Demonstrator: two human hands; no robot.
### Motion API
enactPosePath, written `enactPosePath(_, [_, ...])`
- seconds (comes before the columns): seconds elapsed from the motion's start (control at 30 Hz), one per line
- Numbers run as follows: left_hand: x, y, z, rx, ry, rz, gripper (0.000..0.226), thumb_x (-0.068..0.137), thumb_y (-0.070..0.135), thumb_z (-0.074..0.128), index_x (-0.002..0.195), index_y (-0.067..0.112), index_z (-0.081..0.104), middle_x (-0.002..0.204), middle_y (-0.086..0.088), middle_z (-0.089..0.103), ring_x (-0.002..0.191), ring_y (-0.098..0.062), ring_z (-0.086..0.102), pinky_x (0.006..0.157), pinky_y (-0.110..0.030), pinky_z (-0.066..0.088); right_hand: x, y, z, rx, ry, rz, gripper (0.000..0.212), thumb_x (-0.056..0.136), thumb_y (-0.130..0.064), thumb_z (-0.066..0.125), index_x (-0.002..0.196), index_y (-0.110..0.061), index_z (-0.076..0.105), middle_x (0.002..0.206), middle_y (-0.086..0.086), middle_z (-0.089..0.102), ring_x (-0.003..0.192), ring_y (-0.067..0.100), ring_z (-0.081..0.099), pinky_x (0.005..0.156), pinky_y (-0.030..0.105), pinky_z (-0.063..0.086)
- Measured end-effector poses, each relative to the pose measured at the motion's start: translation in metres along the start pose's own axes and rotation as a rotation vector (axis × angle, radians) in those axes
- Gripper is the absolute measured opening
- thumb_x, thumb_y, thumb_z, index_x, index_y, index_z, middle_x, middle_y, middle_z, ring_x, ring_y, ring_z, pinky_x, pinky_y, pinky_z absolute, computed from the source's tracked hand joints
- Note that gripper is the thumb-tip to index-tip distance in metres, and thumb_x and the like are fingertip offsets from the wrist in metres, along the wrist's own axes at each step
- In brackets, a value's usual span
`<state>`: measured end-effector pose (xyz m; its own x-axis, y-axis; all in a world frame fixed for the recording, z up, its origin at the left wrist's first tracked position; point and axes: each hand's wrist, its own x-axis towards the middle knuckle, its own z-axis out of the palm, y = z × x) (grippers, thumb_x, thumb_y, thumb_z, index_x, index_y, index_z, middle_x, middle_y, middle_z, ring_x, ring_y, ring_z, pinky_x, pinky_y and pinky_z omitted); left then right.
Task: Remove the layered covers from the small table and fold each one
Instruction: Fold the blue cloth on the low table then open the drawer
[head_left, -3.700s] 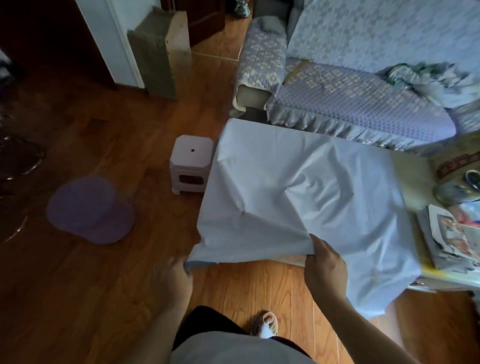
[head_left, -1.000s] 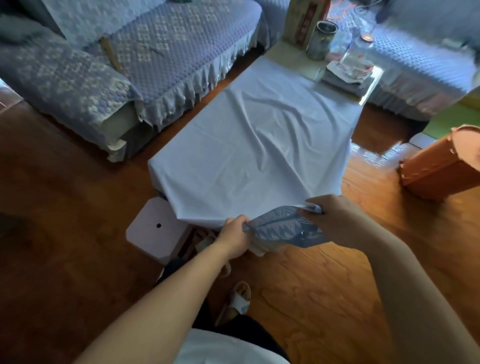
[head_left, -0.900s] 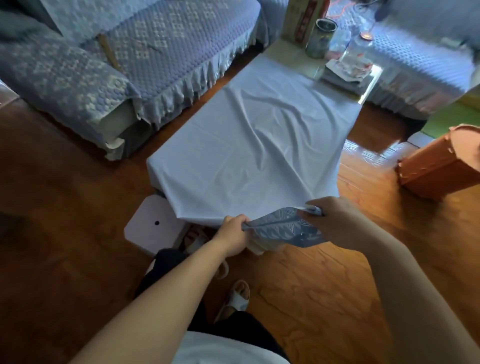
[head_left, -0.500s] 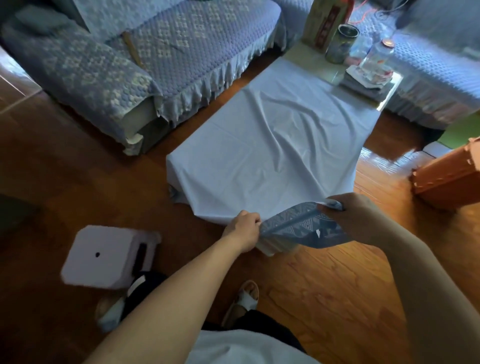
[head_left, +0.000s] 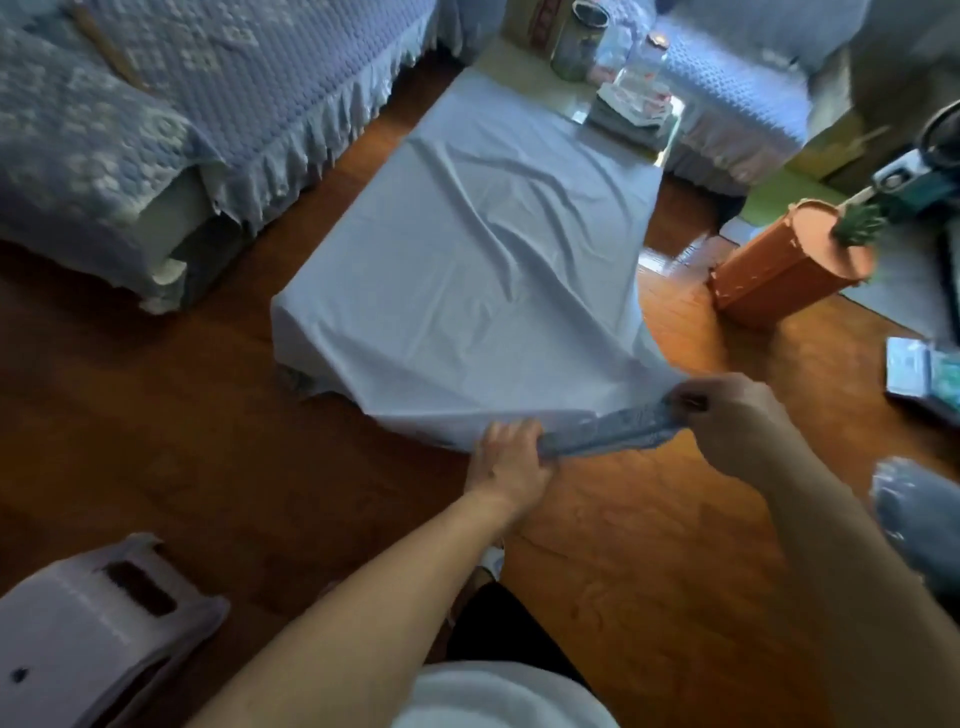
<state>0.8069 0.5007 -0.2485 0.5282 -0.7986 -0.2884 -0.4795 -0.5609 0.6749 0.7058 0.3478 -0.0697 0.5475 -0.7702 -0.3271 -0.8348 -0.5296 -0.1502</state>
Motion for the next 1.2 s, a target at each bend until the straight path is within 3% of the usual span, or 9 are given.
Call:
enactPosePath(0.33, [0.030,-0.044,-0.006,0.345,-0.121,-0.237,0.030,0.096,0.020,0.048,0.115,0.028,0.070,0.122,-0.008,0.065,0.121,-0.033,0.051,0.105,-0.041,0.041,-0.038,0.086,-0.003,0.669,0.625,0.228,0.009,0.090,-0.016,0.071,0.095,-0.020,0.076,0.094,-0.001,0.070,0.085,0.012,0.064,0.075,0.022,0.047])
enactPosePath(0.47, [0.003,-0.066,-0.030,0.332,-0.103,-0.043,0.016,0.092,0.011,0.047,0.093,0.021,0.060,0.095,-0.010,0.068,0.090,-0.036,0.063,0.073,-0.038,0.047,-0.033,0.139,0.007,0.701,0.699,0.407,0.023,0.084,-0.026,0.070,0.102,-0.014,0.078,0.108,0.009,0.070,0.101,0.024,0.068,0.093,0.034,0.054])
enactPosePath(0.6, [-0.038,-0.050,-0.053,0.451,0.080,0.186,0.010,0.084,0.011,0.055,0.080,0.019,0.051,0.075,-0.005,0.055,0.069,-0.035,0.059,0.054,-0.042,0.044,-0.051,0.148,0.050,0.443,0.532,0.667,0.036,0.082,-0.016,0.051,0.109,-0.014,0.075,0.136,0.019,0.053,0.129,0.042,0.043,0.112,0.043,0.034])
enactPosePath(0.67, [-0.048,-0.035,-0.062,0.538,0.028,0.247,0.014,0.084,0.009,0.060,0.078,0.018,0.052,0.072,-0.003,0.054,0.066,-0.031,0.058,0.049,-0.039,0.044,-0.054,0.119,0.073,0.313,0.448,0.329,0.055,0.072,-0.020,0.051,0.124,-0.016,0.067,0.147,0.019,0.044,0.136,0.044,0.034,0.118,0.045,0.021])
enactPosePath(0.8, [-0.046,-0.013,-0.070,0.492,0.071,0.250,0.010,0.090,0.012,0.057,0.081,0.015,0.056,0.076,-0.002,0.057,0.075,-0.028,0.058,0.053,-0.035,0.038,-0.048,0.004,0.118,0.183,-0.237,-0.268,0.098,0.076,-0.059,0.068,0.158,-0.030,0.021,0.160,-0.001,0.031,0.150,0.028,0.019,0.123,0.045,0.015])
enactPosePath(0.9, [-0.048,-0.013,-0.072,0.416,0.142,0.247,0.007,0.089,0.017,0.058,0.082,0.016,0.060,0.078,-0.002,0.059,0.076,-0.027,0.060,0.056,-0.034,0.038,-0.035,-0.048,0.157,0.154,-0.169,-0.264,0.064,0.084,-0.046,0.058,0.143,-0.022,0.047,0.131,0.004,0.060,0.124,0.031,0.052,0.104,0.039,0.040])
enactPosePath(0.97, [-0.050,-0.024,-0.073,0.341,0.182,0.270,0.007,0.087,0.020,0.055,0.084,0.017,0.061,0.079,-0.002,0.058,0.075,-0.027,0.060,0.057,-0.035,0.042,-0.030,-0.063,0.165,0.121,0.018,-0.251,0.024,0.083,-0.025,0.049,0.099,-0.022,0.066,0.094,0.002,0.068,0.093,0.032,0.063,0.078,0.038,0.045])
enactPosePath(1.03, [-0.050,-0.045,-0.074,0.274,0.214,0.280,0.012,0.081,0.018,0.055,0.091,0.019,0.061,0.083,0.000,0.060,0.078,-0.027,0.061,0.064,-0.039,0.049,-0.030,-0.072,0.161,0.145,0.137,-0.238,0.016,0.072,-0.020,0.042,0.070,-0.021,0.058,0.070,0.002,0.062,0.074,0.032,0.061,0.064,0.038,0.041])
enactPosePath(1.2, [-0.025,-0.103,-0.073,0.220,0.289,0.016,0.021,0.080,0.008,0.062,0.096,0.021,0.058,0.098,-0.002,0.058,0.090,-0.030,0.056,0.071,-0.041,0.047,-0.042,-0.105,0.147,0.039,0.168,-0.069,0.016,0.068,-0.011,0.065,0.070,-0.023,0.054,0.069,-0.005,0.056,0.074,0.025,0.054,0.064,0.037,0.039])
